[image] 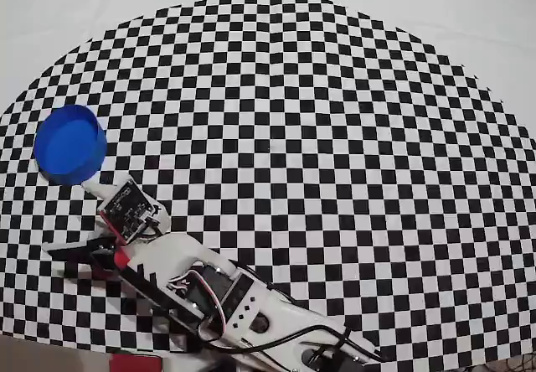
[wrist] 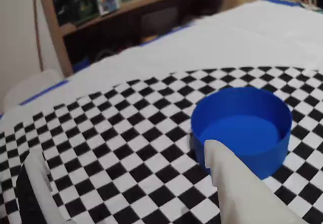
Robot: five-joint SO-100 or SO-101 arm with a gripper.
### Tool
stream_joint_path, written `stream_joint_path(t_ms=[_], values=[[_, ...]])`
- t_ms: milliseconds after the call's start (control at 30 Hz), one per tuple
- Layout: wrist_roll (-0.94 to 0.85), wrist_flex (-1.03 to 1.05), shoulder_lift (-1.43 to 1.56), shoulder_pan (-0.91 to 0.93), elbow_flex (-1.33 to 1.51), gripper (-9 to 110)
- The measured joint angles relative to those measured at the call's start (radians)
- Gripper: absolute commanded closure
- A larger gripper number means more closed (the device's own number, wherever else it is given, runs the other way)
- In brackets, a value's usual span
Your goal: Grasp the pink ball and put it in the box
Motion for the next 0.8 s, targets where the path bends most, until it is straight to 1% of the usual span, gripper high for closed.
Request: stream_joint_path(t_ms=[800], values=[[0.000,0.009,0.002,-0.038,0.000,64]])
